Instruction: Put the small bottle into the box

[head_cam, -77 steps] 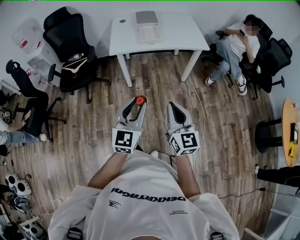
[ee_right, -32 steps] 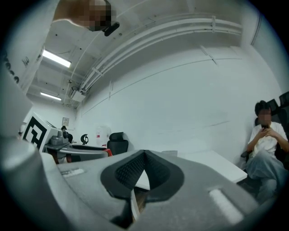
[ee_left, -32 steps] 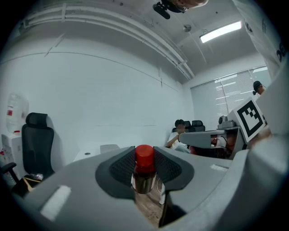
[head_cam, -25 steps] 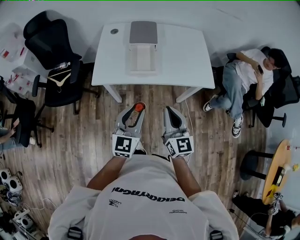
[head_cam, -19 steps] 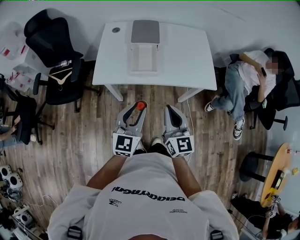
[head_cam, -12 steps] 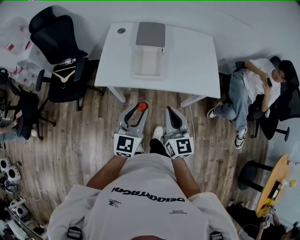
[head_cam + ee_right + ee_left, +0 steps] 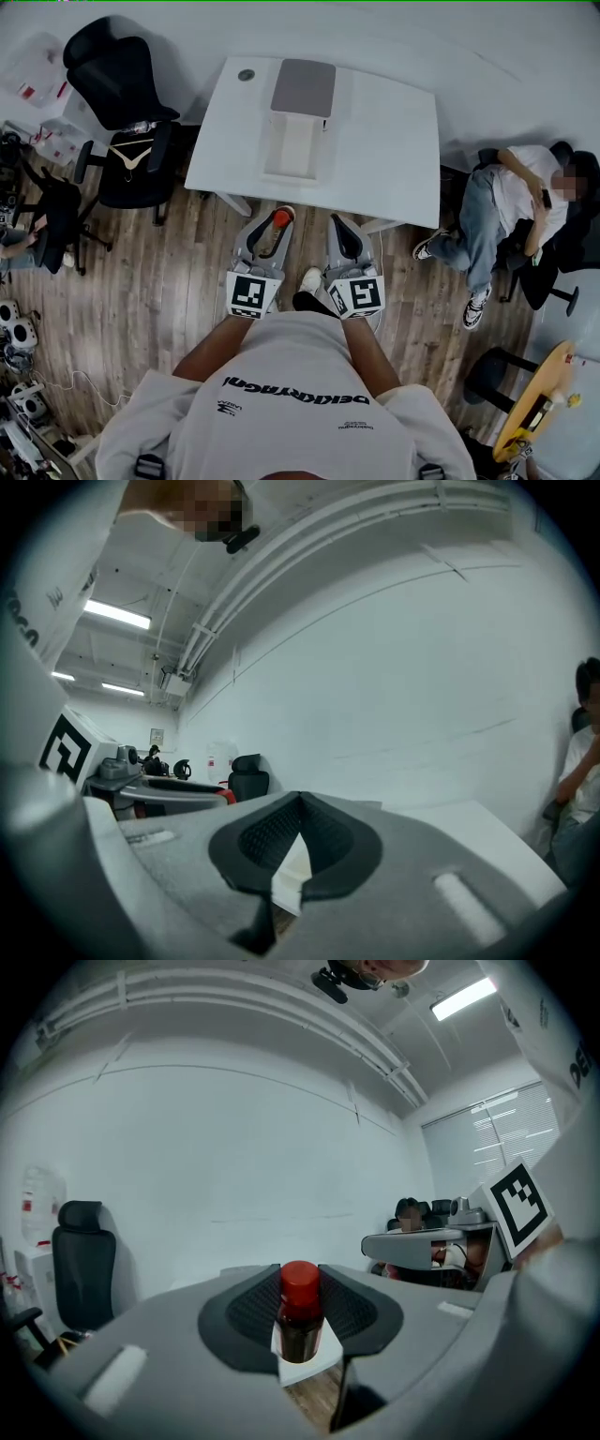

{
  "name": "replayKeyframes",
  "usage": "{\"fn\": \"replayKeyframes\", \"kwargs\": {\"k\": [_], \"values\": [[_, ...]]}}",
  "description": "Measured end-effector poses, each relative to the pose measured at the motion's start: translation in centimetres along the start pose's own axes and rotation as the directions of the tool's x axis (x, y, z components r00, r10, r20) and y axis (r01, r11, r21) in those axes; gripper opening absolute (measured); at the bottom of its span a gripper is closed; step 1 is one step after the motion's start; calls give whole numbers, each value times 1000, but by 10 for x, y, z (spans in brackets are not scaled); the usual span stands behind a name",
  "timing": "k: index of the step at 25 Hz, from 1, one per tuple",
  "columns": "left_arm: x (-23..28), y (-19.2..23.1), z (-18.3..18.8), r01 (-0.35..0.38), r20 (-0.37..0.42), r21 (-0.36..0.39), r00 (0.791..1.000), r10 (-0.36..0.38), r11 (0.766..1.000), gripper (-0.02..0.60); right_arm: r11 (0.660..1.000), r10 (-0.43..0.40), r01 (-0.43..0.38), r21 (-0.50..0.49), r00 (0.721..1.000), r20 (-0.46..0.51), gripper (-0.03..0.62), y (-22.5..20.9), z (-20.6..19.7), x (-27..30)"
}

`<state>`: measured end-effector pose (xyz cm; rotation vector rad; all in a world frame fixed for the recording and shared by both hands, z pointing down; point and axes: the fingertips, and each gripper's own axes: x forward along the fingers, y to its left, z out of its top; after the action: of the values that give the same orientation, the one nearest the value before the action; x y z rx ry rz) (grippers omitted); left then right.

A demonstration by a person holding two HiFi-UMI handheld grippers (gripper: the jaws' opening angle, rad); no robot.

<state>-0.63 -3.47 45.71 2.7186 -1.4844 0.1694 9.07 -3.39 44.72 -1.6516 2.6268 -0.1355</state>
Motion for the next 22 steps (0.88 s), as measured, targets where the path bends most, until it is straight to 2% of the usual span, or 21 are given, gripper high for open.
{"fn": "replayKeyframes", "kwargs": {"k": [6,12,22], "values": [[34,-2,3,-42,-5,-1,999,42,999,129,999,33,-33,-2,999,-31,-2,-29,-5,22],[54,-3,5,-90,-20,-6,996,90,996,129,997,77,-77,9,997,-20,-2,-47,2,31],[80,6,8,-84,-28,0,996,84,996,129,996,87,-85,41,995,-44,-2,-58,-6,54]]}}
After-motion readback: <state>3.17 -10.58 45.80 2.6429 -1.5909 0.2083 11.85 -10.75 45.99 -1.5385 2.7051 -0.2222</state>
